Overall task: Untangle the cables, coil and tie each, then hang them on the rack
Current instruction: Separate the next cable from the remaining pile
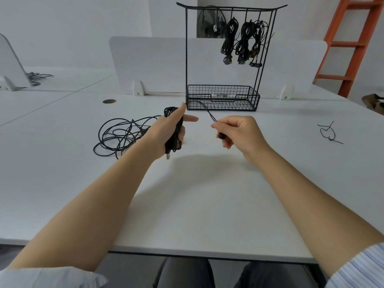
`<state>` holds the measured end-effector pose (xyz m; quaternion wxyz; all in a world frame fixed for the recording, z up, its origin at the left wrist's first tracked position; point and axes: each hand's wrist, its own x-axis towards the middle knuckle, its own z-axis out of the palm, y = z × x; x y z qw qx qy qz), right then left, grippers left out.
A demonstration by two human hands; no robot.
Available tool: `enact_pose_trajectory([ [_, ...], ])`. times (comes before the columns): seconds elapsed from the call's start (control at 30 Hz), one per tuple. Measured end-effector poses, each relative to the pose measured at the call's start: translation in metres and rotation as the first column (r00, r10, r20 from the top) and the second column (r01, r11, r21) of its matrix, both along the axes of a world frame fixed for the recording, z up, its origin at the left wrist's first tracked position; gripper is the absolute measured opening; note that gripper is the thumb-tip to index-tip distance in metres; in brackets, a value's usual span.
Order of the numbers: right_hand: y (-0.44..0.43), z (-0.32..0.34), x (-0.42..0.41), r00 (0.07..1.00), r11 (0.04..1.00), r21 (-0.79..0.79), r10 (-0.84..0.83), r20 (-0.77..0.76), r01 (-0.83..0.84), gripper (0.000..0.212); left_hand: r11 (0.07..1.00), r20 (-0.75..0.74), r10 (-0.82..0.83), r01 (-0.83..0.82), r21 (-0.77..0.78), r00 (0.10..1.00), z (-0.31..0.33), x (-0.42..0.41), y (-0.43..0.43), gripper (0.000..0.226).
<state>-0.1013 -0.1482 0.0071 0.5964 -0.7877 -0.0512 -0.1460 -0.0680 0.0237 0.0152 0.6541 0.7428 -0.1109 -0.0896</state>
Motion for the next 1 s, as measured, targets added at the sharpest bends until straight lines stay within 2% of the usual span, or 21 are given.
enact_pose_trajectory([
  [0.17, 0.012, -0.005, -0.003, 0.995, 0.989, -0.124, -0.070, 0.065, 0.078, 0.015, 0.990, -0.044, -0.125, 0.122, -0.077, 0.991, -0.001, -0.006, -0.007, 0.039],
  [0.3, 0.020, -0.006, -0.008, 0.996, 0.949, -0.311, -0.016, 0.082, 0.041, 0.021, 0.966, -0.043, -0.203, 0.193, -0.171, 0.978, -0.001, -0.007, -0.008, 0.041],
  [0.47, 0.023, -0.003, -0.012, 0.998, 0.950, -0.311, 0.011, 0.065, 0.009, 0.018, 0.943, -0.033, -0.221, 0.205, -0.263, 0.975, -0.001, -0.005, -0.007, 0.043],
  [0.67, 0.024, -0.001, -0.012, 0.999, 0.960, -0.279, 0.036, 0.038, -0.024, 0.017, 0.927, -0.011, -0.226, 0.212, -0.309, 0.974, -0.002, -0.006, -0.008, 0.032],
  [0.83, 0.027, -0.002, -0.013, 0.997, 0.960, -0.280, 0.039, 0.068, -0.018, 0.021, 0.927, -0.044, -0.103, 0.080, -0.367, 0.994, -0.005, -0.004, -0.014, 0.030],
  [1.0, 0.023, -0.004, -0.011, 0.997, 0.939, -0.344, 0.051, 0.057, -0.028, 0.038, 0.849, -0.166, 0.102, -0.173, -0.500, 0.981, -0.006, 0.006, -0.013, 0.033],
])
